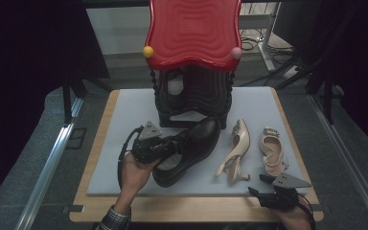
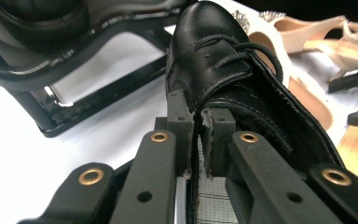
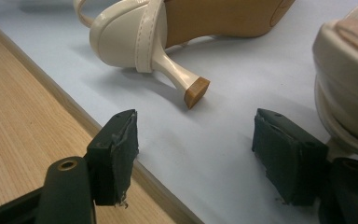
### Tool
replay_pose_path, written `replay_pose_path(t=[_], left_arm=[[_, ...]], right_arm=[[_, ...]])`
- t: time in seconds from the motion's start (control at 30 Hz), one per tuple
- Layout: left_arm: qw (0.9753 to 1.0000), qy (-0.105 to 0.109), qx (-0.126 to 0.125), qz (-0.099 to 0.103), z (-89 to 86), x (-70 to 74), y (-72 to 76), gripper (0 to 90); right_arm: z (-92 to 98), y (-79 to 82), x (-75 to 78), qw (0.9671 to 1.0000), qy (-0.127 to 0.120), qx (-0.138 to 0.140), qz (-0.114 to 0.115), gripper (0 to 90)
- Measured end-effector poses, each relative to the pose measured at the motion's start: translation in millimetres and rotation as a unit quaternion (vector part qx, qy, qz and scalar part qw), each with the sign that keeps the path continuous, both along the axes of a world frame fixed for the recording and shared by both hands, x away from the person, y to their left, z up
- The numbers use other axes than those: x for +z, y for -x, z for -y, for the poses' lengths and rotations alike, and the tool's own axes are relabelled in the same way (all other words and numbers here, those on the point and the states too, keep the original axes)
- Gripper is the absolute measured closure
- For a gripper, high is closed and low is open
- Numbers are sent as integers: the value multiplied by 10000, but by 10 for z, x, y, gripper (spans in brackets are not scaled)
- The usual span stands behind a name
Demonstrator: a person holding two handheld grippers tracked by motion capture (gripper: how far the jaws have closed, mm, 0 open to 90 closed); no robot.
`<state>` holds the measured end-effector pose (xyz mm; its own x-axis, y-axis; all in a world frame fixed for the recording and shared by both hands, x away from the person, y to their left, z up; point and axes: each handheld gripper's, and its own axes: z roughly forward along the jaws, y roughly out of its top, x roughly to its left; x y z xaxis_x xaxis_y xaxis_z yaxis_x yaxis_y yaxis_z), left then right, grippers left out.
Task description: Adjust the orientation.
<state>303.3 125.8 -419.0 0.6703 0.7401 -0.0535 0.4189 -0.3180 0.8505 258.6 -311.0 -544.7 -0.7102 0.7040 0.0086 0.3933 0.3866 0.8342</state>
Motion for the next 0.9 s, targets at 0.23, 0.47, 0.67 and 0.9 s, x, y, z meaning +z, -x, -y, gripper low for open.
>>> replay_pose_path(t=[0.23, 0.47, 0.67, 0.9], left_arm=[[9989, 354, 176, 254, -67, 123, 23, 834], [9958, 629, 460, 475, -51, 214, -59, 834], [9912, 757, 867, 654, 35, 299, -232, 835], [9853, 905, 1235, 761, 154, 270, -429, 835]], right_arm=[[7, -3, -3, 10000, -46, 3, -2, 311], [5, 0, -4, 10000, -65, -4, -31, 310], [7, -1, -3, 10000, -75, 1, -37, 310], [9, -3, -4, 10000, -71, 11, -20, 310]])
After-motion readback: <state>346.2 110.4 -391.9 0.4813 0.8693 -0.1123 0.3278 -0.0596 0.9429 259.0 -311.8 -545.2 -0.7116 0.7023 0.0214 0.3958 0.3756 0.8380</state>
